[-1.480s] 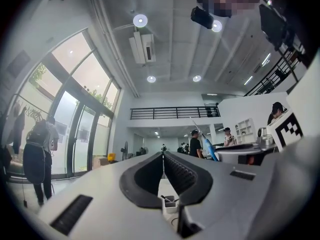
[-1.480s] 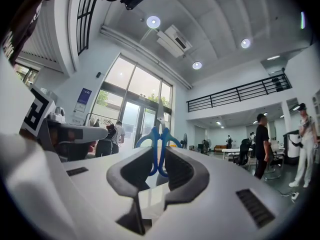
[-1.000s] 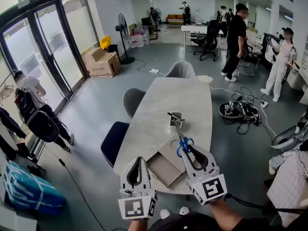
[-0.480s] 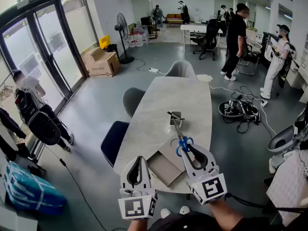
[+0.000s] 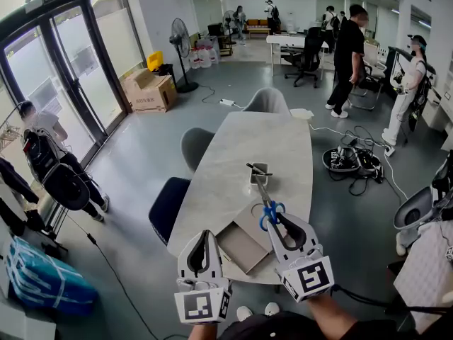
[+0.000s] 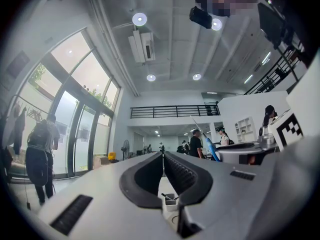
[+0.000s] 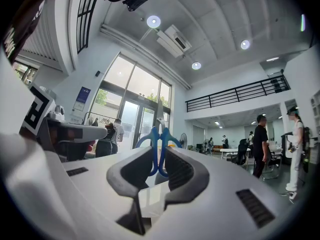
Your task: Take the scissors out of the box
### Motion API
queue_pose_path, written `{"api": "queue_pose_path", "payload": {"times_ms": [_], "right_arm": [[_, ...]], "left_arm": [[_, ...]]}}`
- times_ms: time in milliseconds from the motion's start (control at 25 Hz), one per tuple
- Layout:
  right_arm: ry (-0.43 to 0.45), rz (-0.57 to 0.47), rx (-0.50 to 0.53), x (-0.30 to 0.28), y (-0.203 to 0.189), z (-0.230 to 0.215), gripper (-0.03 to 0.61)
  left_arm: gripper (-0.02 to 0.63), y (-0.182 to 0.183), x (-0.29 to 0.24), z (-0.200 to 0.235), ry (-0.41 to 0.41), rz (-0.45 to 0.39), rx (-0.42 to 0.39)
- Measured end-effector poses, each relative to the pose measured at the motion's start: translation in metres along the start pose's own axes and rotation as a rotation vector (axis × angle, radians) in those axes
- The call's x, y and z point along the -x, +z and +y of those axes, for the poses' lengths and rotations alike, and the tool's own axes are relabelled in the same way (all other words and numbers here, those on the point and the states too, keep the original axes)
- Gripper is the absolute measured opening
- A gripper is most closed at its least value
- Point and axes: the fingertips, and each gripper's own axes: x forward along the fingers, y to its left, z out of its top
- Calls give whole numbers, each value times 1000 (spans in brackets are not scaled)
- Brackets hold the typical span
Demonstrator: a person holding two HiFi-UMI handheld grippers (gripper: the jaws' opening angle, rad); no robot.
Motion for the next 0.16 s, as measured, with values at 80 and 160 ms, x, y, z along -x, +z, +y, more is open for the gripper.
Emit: {"api": "queue_pose_path", "payload": {"times_ms": [80, 160], "right_arm": [[0, 1, 0, 2, -3, 2, 72], [0, 2, 0, 3, -6, 3, 72]], "left_arm": [[17, -2, 2, 0, -1, 0, -1], [17, -4, 4, -1, -2, 0, -3]]}}
